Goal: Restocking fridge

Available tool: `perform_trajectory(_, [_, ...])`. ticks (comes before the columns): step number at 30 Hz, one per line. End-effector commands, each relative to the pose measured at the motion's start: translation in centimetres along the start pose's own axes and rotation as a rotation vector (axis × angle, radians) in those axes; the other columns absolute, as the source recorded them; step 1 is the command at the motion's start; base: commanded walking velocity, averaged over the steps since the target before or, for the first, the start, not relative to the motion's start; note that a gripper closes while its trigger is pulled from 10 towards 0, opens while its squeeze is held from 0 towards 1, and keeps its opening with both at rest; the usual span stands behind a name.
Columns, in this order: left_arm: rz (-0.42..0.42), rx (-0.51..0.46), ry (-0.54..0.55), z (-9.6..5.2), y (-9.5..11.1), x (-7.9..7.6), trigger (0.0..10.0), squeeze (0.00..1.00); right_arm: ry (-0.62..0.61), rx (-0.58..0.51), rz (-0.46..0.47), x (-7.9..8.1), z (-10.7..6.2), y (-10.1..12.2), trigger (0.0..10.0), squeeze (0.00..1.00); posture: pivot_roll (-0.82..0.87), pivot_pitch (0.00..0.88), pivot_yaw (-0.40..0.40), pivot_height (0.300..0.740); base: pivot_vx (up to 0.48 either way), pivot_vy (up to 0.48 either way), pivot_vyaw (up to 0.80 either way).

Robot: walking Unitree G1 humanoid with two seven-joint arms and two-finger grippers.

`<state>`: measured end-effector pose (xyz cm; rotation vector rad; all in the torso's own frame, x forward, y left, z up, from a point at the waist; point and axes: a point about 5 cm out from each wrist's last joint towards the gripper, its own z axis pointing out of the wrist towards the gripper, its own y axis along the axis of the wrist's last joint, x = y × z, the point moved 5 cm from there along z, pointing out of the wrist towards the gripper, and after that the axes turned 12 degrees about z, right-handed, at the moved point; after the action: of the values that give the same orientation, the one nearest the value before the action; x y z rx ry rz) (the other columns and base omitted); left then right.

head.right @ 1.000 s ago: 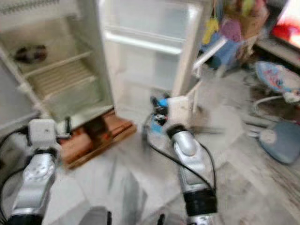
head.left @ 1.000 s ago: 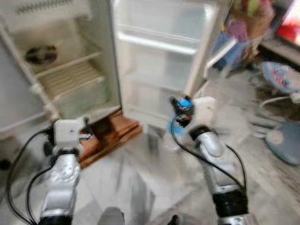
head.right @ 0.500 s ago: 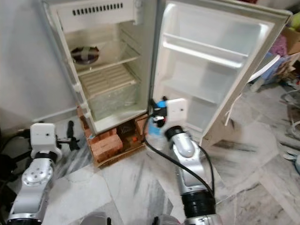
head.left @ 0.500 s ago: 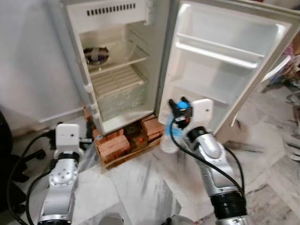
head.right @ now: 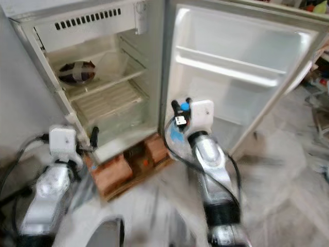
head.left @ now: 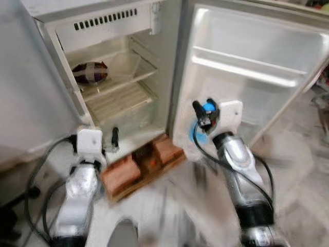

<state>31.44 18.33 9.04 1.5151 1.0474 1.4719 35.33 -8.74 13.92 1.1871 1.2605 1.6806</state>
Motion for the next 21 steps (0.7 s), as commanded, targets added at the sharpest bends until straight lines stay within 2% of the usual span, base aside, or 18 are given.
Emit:
perform_trajectory(1, [-0.007,0.018,-0.003,-0.4,-0.4,-0.4,10.0,0.00,-0.023,-0.025,-0.020,-0.9,-0.1,0.8,10.0,0.00,0.13,0.079,-0.050,0.740,0.000,0.000,0.00])
perform_trajectory(10, [-0.037,0.017,-0.045,-0.7,-0.4,-1.2,10.0,0.00,-0.056,-0.028,-0.033,-1.6,0.1,0.9,10.0,0.00,0.13,0.082,-0.041,0.740,0.000,0.000,0.00])
perform_trajectory(16, [-0.030,0.000,-0.060,-0.5,-0.1,-1.2,10.0,0.00,-0.065,-0.026,-0.039,-1.8,0.0,0.8,10.0,0.00,0.13,0.083,-0.040,0.740,0.311,0.349,0.00])
perform_trajectory(21, [-0.031,0.001,-0.069,-0.6,-0.1,-1.5,10.0,0.00,-0.066,-0.028,-0.041,-1.7,0.0,0.8,10.0,0.00,0.13,0.086,-0.040,0.740,0.394,0.145,0.00])
